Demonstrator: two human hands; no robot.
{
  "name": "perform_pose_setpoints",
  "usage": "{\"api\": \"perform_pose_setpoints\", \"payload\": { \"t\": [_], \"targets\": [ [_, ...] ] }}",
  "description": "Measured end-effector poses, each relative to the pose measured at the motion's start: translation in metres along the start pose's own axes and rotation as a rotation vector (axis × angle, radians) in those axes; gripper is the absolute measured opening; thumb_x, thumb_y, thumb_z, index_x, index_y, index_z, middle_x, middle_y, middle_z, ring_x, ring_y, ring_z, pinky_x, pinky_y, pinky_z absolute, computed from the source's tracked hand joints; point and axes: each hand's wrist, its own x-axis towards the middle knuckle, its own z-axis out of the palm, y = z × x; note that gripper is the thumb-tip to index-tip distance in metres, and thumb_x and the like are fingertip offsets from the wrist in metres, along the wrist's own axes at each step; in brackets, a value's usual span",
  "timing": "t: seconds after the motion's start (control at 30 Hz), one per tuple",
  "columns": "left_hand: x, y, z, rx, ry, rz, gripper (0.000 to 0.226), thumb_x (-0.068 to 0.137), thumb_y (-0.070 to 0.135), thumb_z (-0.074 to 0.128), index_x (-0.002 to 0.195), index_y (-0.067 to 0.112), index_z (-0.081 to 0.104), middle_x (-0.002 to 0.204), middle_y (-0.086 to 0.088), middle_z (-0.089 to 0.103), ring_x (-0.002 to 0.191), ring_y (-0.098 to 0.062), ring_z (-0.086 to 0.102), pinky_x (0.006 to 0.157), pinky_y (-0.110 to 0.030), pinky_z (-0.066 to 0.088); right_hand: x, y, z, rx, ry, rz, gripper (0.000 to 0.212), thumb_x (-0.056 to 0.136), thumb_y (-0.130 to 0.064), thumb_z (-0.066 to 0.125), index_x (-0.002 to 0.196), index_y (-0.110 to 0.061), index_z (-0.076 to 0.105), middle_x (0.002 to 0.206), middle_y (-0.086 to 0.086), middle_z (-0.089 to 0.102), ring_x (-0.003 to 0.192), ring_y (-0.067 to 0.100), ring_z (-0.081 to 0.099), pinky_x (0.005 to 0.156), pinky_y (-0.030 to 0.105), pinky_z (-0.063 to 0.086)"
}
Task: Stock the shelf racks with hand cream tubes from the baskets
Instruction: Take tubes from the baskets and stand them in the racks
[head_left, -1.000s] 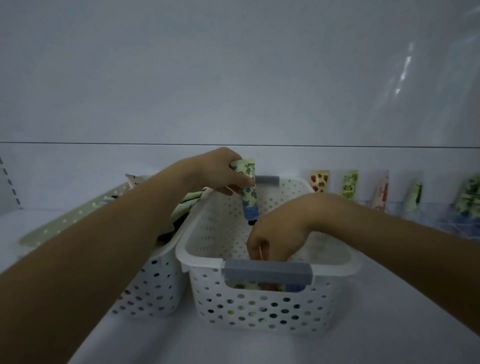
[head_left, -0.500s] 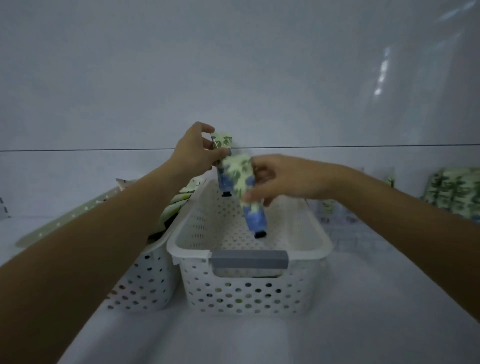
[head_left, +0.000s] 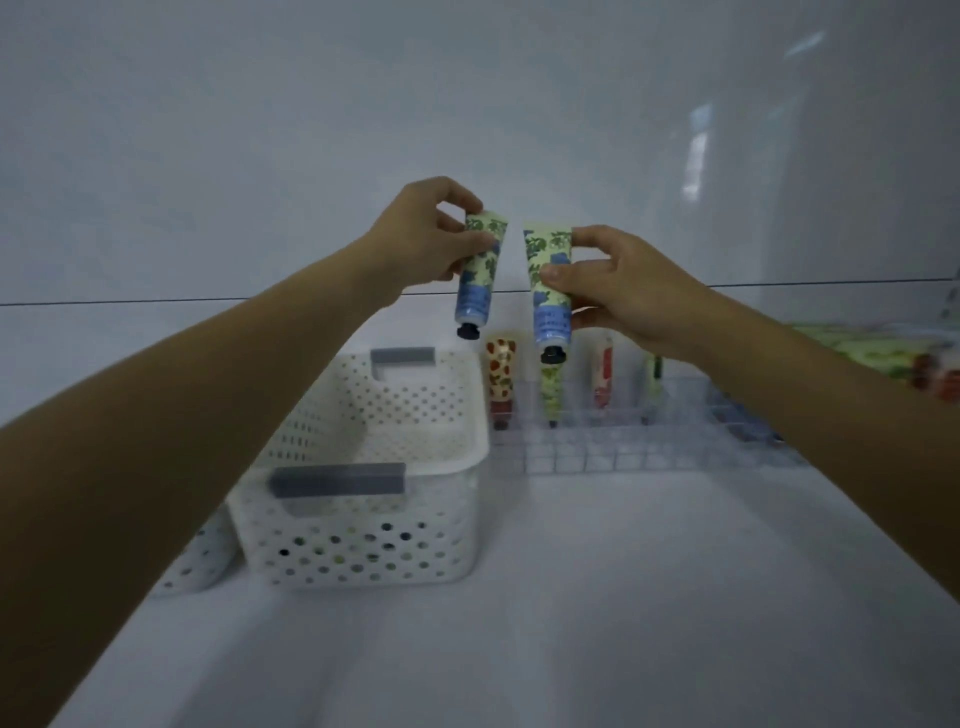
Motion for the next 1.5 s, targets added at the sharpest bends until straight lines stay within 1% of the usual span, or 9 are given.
{"api": "perform_pose_setpoints", "payload": {
  "t": [0.37,0.53,0.7,0.83,0.9,1.03,1.2,1.33,1.5],
  "targets": [
    [0.012,0.051,0.153,-0.022,-0.084,-0.08,0.03,0.089,0.016,0.059,0.118,0.008,0.054,0.112,-0.019,0.061,0.096,-0.03,0.064,0.08,-0.041,0.057,-0.059,0.035,-0.148,-0.148,0.206,0.063,0.042,0.092,-0.014,0.056,0.13,-0.015,0.039,0.09,0.003,0.065,0.072,0.01,0.062,0.063,0.018,0.056],
    [0.004,0.048,0.219,-0.092,-0.033,-0.14,0.033,0.09,0.019,0.058,0.121,0.008,0.054,0.119,-0.021,0.058,0.101,-0.034,0.062,0.085,-0.045,0.054,-0.078,0.066,-0.193,-0.388,0.34,0.044,0.059,0.091,-0.02,0.058,0.141,-0.016,0.027,0.111,0.001,0.053,0.093,0.021,0.059,0.089,0.044,0.051],
    [-0.022,0.03,0.264,-0.181,0.097,-0.238,0.036,0.092,0.019,0.054,0.124,0.006,0.051,0.117,-0.019,0.059,0.105,-0.032,0.059,0.093,-0.046,0.049,-0.086,0.082,-0.203,-0.497,0.268,-0.058,0.073,0.095,-0.02,0.051,0.149,-0.026,0.003,0.144,0.013,0.033,0.087,0.019,0.061,0.08,0.025,0.047],
    [-0.044,0.009,0.274,-0.162,0.199,-0.299,0.037,0.093,0.021,0.053,0.127,0.007,0.05,0.118,-0.016,0.06,0.106,-0.029,0.059,0.094,-0.044,0.049,-0.08,0.098,-0.194,-0.469,0.249,-0.127,0.067,0.096,-0.013,0.048,0.149,-0.023,0.008,0.108,0.0,0.049,0.051,-0.003,0.046,0.05,0.004,0.037],
    [-0.049,0.001,0.271,-0.154,0.22,-0.302,0.035,0.093,0.019,0.053,0.126,0.007,0.052,0.113,-0.015,0.062,0.101,-0.029,0.061,0.093,-0.044,0.05,-0.079,0.111,-0.189,-0.461,0.242,-0.137,0.067,0.096,-0.01,0.047,0.149,-0.02,0.008,0.086,-0.01,0.041,0.055,-0.007,0.046,0.059,0.004,0.037],
    [-0.054,-0.009,0.264,-0.14,0.224,-0.298,0.032,0.092,0.018,0.054,0.123,0.008,0.053,0.1,-0.009,0.059,0.086,-0.021,0.058,0.09,-0.043,0.052,-0.085,0.139,-0.178,-0.592,0.161,-0.177,0.066,0.094,-0.009,0.049,0.149,-0.015,0.011,0.141,0.009,0.034,0.105,0.004,0.039,0.095,0.023,0.037],
    [-0.055,-0.008,0.268,-0.148,0.205,-0.263,0.032,0.092,0.017,0.055,0.122,0.008,0.053,0.097,-0.008,0.061,0.076,-0.014,0.058,0.086,-0.04,0.053,-0.09,0.148,-0.176,-0.722,0.139,-0.226,0.067,0.095,-0.013,0.048,0.149,-0.016,0.008,0.138,0.012,0.035,0.108,0.021,0.048,0.087,0.032,0.042],
    [-0.058,-0.001,0.27,-0.172,0.174,-0.236,0.032,0.091,0.018,0.056,0.122,0.009,0.053,0.098,-0.011,0.063,0.078,-0.017,0.06,0.079,-0.034,0.056,-0.093,0.145,-0.178,-0.859,0.228,-0.342,0.07,0.091,-0.012,0.054,0.148,-0.007,0.013,0.143,0.018,0.028,0.126,0.027,0.037,0.101,0.033,0.037],
    [-0.063,0.006,0.275,-0.234,0.126,-0.224,0.033,0.09,0.014,0.057,0.122,0.004,0.054,0.079,0.0,0.059,0.068,-0.01,0.058,0.058,-0.013,0.053,-0.106,0.125,-0.172,-0.604,0.3,-0.414,0.039,0.088,-0.015,0.06,0.126,-0.009,0.051,0.113,0.003,0.047,0.081,0.004,0.053,0.077,0.026,0.048]
  ]
}}
